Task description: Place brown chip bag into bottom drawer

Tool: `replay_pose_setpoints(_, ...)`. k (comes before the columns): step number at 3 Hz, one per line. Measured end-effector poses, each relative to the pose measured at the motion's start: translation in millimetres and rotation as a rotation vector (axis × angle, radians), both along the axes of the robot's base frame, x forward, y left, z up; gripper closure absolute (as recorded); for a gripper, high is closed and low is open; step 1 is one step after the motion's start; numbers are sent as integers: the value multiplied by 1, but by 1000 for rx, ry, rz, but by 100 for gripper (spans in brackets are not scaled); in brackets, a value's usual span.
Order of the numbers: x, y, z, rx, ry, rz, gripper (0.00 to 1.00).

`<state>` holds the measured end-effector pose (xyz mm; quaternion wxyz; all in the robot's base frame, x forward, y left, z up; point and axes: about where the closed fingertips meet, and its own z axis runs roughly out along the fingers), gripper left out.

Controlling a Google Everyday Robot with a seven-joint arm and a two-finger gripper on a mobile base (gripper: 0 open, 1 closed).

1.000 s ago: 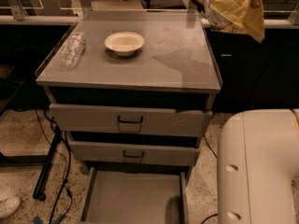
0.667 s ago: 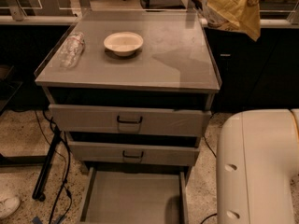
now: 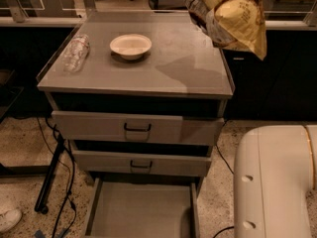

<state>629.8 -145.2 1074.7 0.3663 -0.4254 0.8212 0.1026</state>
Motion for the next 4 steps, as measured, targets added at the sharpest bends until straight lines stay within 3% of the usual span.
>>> replay_pose_setpoints(1, -31, 30, -9, 56, 17, 74, 100)
replay_pose_setpoints(2, -22, 34, -2, 74, -16, 68, 100)
replay_pose_setpoints(3, -29, 37, -21, 77, 24, 74, 100)
replay_pose_setpoints(4, -63, 24, -95, 161, 196, 29, 100)
